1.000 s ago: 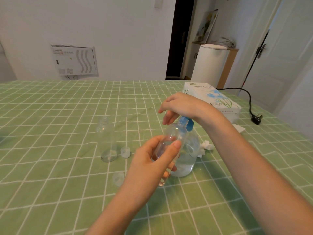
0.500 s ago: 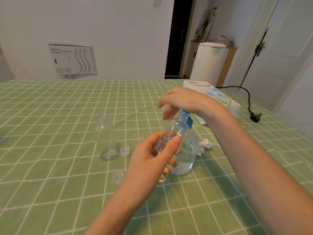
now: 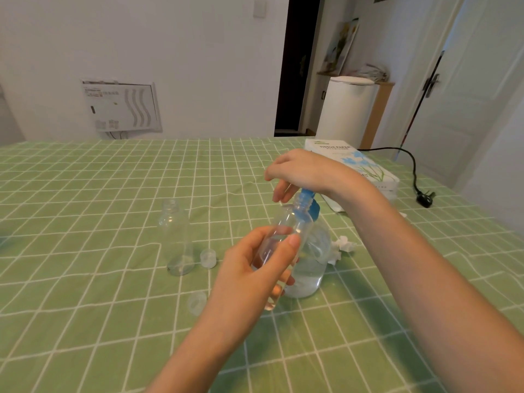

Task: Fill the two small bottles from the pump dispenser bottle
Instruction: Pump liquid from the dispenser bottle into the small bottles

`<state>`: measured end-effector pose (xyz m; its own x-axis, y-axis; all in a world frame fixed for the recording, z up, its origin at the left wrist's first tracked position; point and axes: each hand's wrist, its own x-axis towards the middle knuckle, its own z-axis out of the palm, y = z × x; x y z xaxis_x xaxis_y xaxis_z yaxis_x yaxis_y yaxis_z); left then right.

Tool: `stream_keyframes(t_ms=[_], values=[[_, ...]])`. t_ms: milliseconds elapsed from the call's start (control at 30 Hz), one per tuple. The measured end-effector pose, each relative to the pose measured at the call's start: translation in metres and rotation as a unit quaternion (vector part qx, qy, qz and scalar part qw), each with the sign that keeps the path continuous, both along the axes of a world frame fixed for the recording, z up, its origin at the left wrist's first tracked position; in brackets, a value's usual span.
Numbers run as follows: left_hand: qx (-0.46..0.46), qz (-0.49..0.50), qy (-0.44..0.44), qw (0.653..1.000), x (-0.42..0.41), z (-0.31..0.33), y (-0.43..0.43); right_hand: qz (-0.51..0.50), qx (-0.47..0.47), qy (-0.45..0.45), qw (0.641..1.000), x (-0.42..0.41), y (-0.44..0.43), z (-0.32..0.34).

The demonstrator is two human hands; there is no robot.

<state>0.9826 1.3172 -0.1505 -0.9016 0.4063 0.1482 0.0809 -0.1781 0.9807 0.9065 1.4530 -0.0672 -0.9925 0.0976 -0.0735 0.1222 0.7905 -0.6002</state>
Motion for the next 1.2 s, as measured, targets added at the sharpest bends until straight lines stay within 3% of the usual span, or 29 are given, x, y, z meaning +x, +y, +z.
stream_keyframes(t_ms=[1200], values=[[0.0, 0.005, 0.003, 1.0, 0.0, -0.001, -0.001, 0.01, -0.028, -0.006, 1.0, -0.002, 0.0, -0.006]])
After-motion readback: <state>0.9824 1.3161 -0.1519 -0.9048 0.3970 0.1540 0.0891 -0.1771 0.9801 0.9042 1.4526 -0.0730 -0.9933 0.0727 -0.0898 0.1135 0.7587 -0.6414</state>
